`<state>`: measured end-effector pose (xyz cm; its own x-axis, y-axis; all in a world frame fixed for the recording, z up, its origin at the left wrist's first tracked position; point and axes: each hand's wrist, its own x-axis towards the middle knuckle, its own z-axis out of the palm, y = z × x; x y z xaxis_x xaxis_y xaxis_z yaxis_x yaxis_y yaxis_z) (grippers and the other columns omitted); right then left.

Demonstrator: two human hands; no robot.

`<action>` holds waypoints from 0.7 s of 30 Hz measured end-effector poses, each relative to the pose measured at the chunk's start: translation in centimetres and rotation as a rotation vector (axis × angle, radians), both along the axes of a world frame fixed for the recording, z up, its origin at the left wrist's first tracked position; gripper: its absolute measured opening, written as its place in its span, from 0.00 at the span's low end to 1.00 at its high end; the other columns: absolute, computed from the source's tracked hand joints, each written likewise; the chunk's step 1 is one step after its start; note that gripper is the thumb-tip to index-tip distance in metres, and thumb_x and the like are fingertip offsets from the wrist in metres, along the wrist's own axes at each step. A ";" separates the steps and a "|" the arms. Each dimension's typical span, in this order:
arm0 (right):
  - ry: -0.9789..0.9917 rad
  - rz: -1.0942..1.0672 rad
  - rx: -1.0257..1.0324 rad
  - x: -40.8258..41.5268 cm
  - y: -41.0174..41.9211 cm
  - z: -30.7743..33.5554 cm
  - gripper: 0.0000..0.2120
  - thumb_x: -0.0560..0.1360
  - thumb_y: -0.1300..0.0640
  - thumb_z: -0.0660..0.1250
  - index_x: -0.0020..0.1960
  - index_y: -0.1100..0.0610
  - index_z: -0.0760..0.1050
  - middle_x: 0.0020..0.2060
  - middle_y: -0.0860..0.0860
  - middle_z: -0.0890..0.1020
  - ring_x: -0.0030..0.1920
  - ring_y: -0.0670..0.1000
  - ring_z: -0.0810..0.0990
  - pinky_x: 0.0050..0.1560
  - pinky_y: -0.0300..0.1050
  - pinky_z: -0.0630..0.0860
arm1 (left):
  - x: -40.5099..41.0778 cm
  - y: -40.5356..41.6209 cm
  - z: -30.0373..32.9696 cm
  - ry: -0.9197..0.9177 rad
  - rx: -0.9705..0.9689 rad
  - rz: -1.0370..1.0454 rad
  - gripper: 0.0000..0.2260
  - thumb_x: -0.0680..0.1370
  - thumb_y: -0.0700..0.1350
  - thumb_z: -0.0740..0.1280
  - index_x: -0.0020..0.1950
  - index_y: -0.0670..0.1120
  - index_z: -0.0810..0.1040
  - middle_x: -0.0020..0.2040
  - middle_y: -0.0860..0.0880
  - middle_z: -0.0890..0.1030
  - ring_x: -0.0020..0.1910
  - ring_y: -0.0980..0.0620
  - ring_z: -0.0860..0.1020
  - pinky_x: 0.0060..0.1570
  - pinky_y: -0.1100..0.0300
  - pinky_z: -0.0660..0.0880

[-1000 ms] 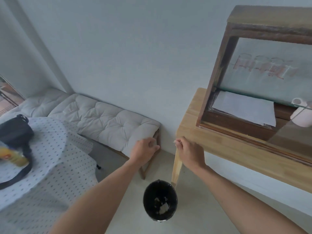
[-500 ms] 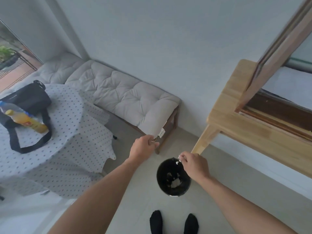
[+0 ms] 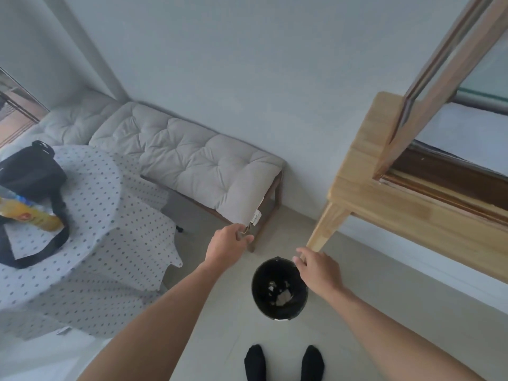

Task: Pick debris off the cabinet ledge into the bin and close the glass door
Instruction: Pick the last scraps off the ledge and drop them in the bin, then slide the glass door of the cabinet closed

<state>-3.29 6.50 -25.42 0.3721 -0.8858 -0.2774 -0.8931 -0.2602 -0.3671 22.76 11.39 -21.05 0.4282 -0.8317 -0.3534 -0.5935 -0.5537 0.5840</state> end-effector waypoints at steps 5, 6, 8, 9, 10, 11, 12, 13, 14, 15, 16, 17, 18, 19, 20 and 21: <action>-0.054 -0.050 -0.066 -1.8 -0.2 3.4 0.19 0.83 0.41 0.59 0.69 0.46 0.77 0.48 0.49 0.88 0.52 0.56 0.85 0.48 0.49 0.77 | -2.1 -1.7 2.4 0.018 -0.054 -0.051 0.21 0.78 0.58 0.73 0.69 0.53 0.80 0.43 0.53 0.82 0.49 0.48 0.82 0.54 0.48 0.81; -0.067 -0.060 -0.083 -2.2 -0.2 4.3 0.19 0.83 0.41 0.59 0.69 0.46 0.77 0.47 0.49 0.88 0.51 0.56 0.86 0.47 0.49 0.78 | -2.6 -2.1 2.9 0.013 -0.069 -0.067 0.21 0.79 0.58 0.73 0.70 0.53 0.80 0.42 0.55 0.81 0.48 0.49 0.82 0.53 0.49 0.80; -0.096 -0.078 -0.113 -3.0 -0.1 6.2 0.19 0.84 0.41 0.59 0.69 0.47 0.77 0.46 0.48 0.88 0.49 0.55 0.86 0.47 0.50 0.80 | -3.6 -2.7 4.1 0.011 -0.094 -0.102 0.21 0.79 0.58 0.72 0.70 0.52 0.79 0.42 0.56 0.81 0.47 0.51 0.81 0.51 0.52 0.79; -0.117 -0.088 -0.126 -3.4 0.0 7.2 0.19 0.84 0.41 0.59 0.69 0.47 0.77 0.46 0.48 0.88 0.48 0.54 0.86 0.47 0.50 0.80 | -4.2 -3.0 4.7 0.010 -0.105 -0.124 0.22 0.79 0.58 0.72 0.71 0.51 0.79 0.43 0.55 0.81 0.47 0.51 0.81 0.50 0.52 0.79; -0.139 -0.096 -0.138 -3.9 0.0 8.2 0.19 0.84 0.41 0.59 0.69 0.47 0.77 0.46 0.47 0.88 0.48 0.54 0.86 0.48 0.50 0.80 | -4.7 -3.4 5.4 0.006 -0.118 -0.150 0.22 0.80 0.58 0.72 0.71 0.51 0.79 0.43 0.54 0.82 0.47 0.51 0.82 0.49 0.53 0.79; -0.162 -0.103 -0.149 -4.3 0.0 9.3 0.19 0.84 0.41 0.59 0.70 0.47 0.77 0.46 0.47 0.88 0.48 0.53 0.86 0.49 0.50 0.81 | -5.3 -3.7 6.2 0.003 -0.132 -0.175 0.22 0.80 0.57 0.72 0.71 0.51 0.78 0.44 0.53 0.82 0.46 0.51 0.82 0.47 0.54 0.78; -0.184 -0.109 -0.161 -4.7 0.0 10.3 0.19 0.84 0.42 0.60 0.70 0.47 0.77 0.46 0.46 0.88 0.48 0.53 0.86 0.51 0.50 0.81 | -5.9 -4.1 7.0 0.005 -0.150 -0.195 0.20 0.80 0.57 0.72 0.70 0.51 0.79 0.43 0.52 0.83 0.45 0.51 0.82 0.44 0.54 0.78; -0.203 -0.117 -0.173 -5.2 0.0 11.4 0.19 0.84 0.42 0.60 0.70 0.47 0.77 0.46 0.46 0.88 0.48 0.53 0.86 0.51 0.50 0.81 | -6.5 -4.5 7.9 0.007 -0.175 -0.216 0.17 0.80 0.56 0.72 0.67 0.52 0.80 0.41 0.51 0.83 0.44 0.50 0.82 0.42 0.54 0.78; -0.218 -0.128 -0.188 -5.7 0.0 12.4 0.18 0.84 0.42 0.60 0.69 0.47 0.77 0.45 0.46 0.88 0.48 0.52 0.86 0.51 0.50 0.81 | -7.0 -5.0 8.8 0.004 -0.202 -0.240 0.13 0.80 0.54 0.72 0.63 0.53 0.81 0.40 0.50 0.83 0.43 0.49 0.82 0.42 0.52 0.79; -0.231 -0.143 -0.208 -6.2 -0.1 13.5 0.18 0.84 0.43 0.61 0.69 0.47 0.78 0.44 0.46 0.88 0.47 0.53 0.85 0.50 0.50 0.80 | -7.6 -5.5 9.6 0.001 -0.225 -0.261 0.09 0.80 0.54 0.73 0.59 0.54 0.81 0.39 0.50 0.82 0.43 0.47 0.82 0.44 0.50 0.80; -0.243 -0.162 -0.232 -6.9 -0.1 14.5 0.17 0.84 0.43 0.61 0.68 0.47 0.78 0.43 0.46 0.87 0.46 0.53 0.85 0.49 0.50 0.80 | -8.2 -6.1 10.6 0.002 -0.242 -0.276 0.09 0.80 0.53 0.73 0.59 0.53 0.81 0.39 0.49 0.82 0.45 0.46 0.83 0.46 0.50 0.79; -0.257 -0.183 -0.253 -7.5 -0.2 15.5 0.17 0.84 0.43 0.61 0.67 0.47 0.79 0.43 0.46 0.87 0.46 0.53 0.85 0.47 0.49 0.80 | -8.8 -6.7 11.5 0.002 -0.255 -0.285 0.13 0.80 0.54 0.73 0.62 0.51 0.82 0.40 0.50 0.81 0.46 0.45 0.82 0.47 0.52 0.78; -0.270 -0.203 -0.273 -8.2 -0.3 16.3 0.16 0.84 0.43 0.61 0.66 0.47 0.80 0.42 0.46 0.87 0.45 0.53 0.85 0.46 0.49 0.80 | -9.3 -7.2 12.3 -0.007 -0.273 -0.293 0.17 0.80 0.54 0.73 0.66 0.49 0.82 0.40 0.51 0.81 0.47 0.46 0.82 0.47 0.54 0.76; -0.278 -0.221 -0.293 -9.0 -0.5 17.1 0.16 0.84 0.43 0.61 0.65 0.47 0.80 0.42 0.46 0.87 0.44 0.53 0.85 0.45 0.49 0.80 | -9.9 -7.8 13.1 -0.021 -0.290 -0.303 0.20 0.80 0.54 0.73 0.69 0.48 0.81 0.40 0.52 0.81 0.47 0.47 0.82 0.46 0.54 0.74; -0.279 -0.239 -0.321 -9.8 -0.6 17.9 0.15 0.84 0.44 0.61 0.64 0.48 0.81 0.43 0.46 0.88 0.44 0.52 0.85 0.44 0.48 0.79 | -10.4 -8.3 13.8 -0.028 -0.306 -0.319 0.21 0.80 0.55 0.73 0.70 0.48 0.80 0.40 0.53 0.81 0.46 0.49 0.81 0.45 0.55 0.73; -0.277 -0.260 -0.355 -10.7 -0.7 18.5 0.15 0.84 0.44 0.61 0.62 0.48 0.81 0.43 0.46 0.88 0.43 0.52 0.85 0.41 0.46 0.77 | -11.1 -8.8 14.5 -0.033 -0.318 -0.340 0.21 0.80 0.55 0.73 0.70 0.48 0.80 0.40 0.53 0.81 0.45 0.50 0.81 0.44 0.55 0.73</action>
<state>-13.98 5.78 -6.90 0.1440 -0.9803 0.1350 -0.8266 -0.1942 -0.5283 11.69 2.60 -6.57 0.1193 -0.9917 -0.0488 -0.7312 -0.1210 0.6714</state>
